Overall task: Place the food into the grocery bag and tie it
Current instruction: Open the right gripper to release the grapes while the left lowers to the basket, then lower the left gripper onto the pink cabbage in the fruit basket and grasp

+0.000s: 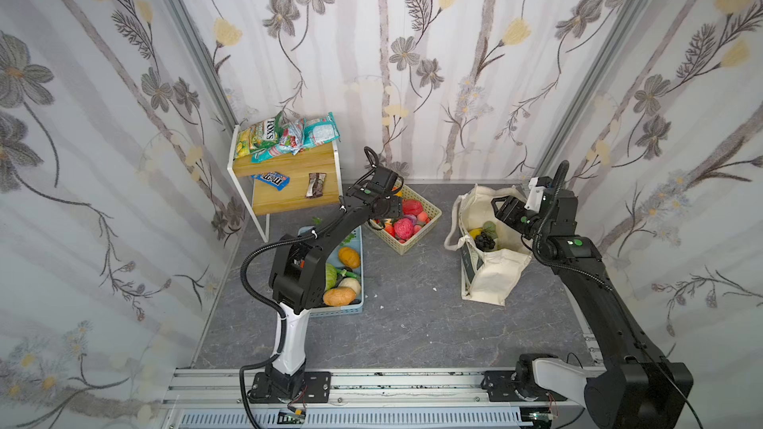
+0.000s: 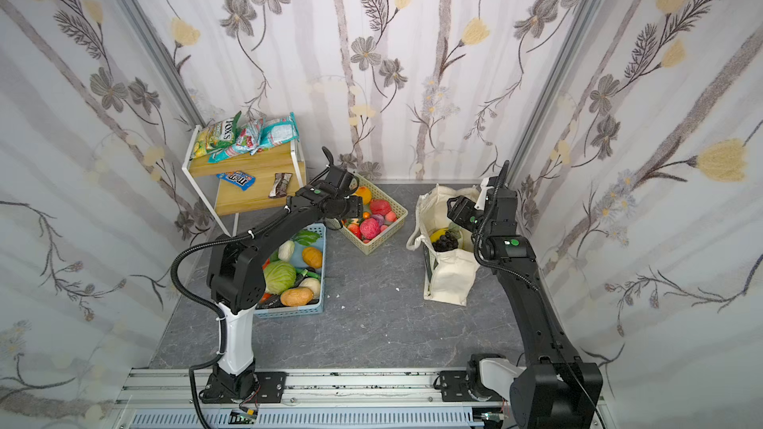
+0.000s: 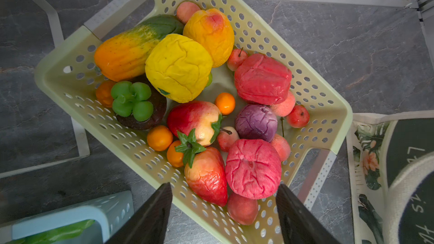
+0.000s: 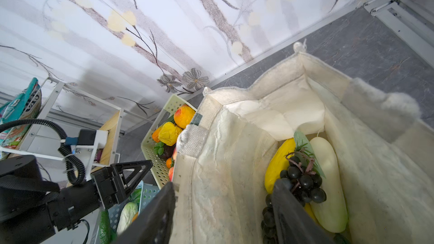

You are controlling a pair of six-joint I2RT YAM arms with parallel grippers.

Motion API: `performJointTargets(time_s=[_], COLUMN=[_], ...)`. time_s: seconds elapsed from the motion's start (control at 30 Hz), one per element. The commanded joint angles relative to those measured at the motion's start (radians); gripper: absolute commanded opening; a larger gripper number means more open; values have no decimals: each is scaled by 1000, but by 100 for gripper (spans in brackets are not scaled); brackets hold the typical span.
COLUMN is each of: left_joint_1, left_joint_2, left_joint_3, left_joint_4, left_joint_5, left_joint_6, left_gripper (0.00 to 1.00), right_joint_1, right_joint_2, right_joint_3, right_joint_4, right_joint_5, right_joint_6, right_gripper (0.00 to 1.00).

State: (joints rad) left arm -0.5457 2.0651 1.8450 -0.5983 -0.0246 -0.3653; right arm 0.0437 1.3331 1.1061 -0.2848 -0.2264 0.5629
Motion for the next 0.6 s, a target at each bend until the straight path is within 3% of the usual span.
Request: performJointTargets(time_s=[0.0, 0.57], left_joint_1=[-12, -38], left_joint_2=[29, 172], left_joint_3=[22, 116], left_joint_4=[-11, -29], left_joint_5=[15, 62], left_joint_6=[12, -11], left_gripper=[75, 80], right_joint_1=[4, 24], right_joint_2=[-6, -27], right_joint_3=[31, 6], right_joint_4=[-50, -51], right_joint_5=[25, 24], right_joint_6=[-55, -77], right_gripper=[67, 69])
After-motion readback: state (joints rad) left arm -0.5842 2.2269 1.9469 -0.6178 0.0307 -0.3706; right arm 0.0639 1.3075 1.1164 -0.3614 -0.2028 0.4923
